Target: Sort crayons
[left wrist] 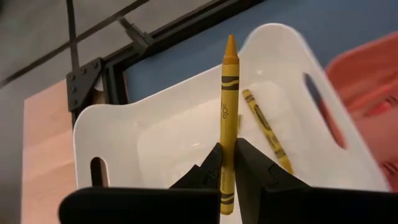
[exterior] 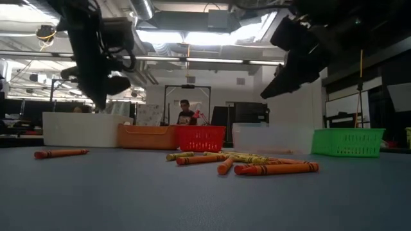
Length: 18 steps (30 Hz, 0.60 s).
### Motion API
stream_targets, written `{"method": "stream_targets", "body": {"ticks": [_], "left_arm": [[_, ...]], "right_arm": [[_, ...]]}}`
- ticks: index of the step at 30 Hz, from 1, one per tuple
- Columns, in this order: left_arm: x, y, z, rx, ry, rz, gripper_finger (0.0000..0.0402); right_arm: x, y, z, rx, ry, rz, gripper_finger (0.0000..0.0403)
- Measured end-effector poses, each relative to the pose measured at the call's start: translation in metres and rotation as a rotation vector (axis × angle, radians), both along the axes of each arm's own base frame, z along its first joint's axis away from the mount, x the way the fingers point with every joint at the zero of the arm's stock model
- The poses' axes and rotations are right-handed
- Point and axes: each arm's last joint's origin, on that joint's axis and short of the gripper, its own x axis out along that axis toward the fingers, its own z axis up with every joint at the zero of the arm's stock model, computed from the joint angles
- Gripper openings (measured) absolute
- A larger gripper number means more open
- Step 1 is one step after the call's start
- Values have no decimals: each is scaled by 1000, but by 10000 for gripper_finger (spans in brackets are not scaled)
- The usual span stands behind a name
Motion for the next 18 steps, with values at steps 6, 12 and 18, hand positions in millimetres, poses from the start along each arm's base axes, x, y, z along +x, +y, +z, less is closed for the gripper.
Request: {"method": "stream_targets", "body": {"ticks": [6, 12, 18], "left_arm": [[-8, 8, -14, 8, -14, 56, 16], [-12, 11, -25, 17, -1, 45, 50], [-12, 12, -29, 31, -24, 50, 88]], "right_arm": [[-1, 16, 0, 50, 4, -10, 95], [-2, 27, -1, 94, 12, 1, 95], [4, 37, -7, 94, 5, 1, 95]]}}
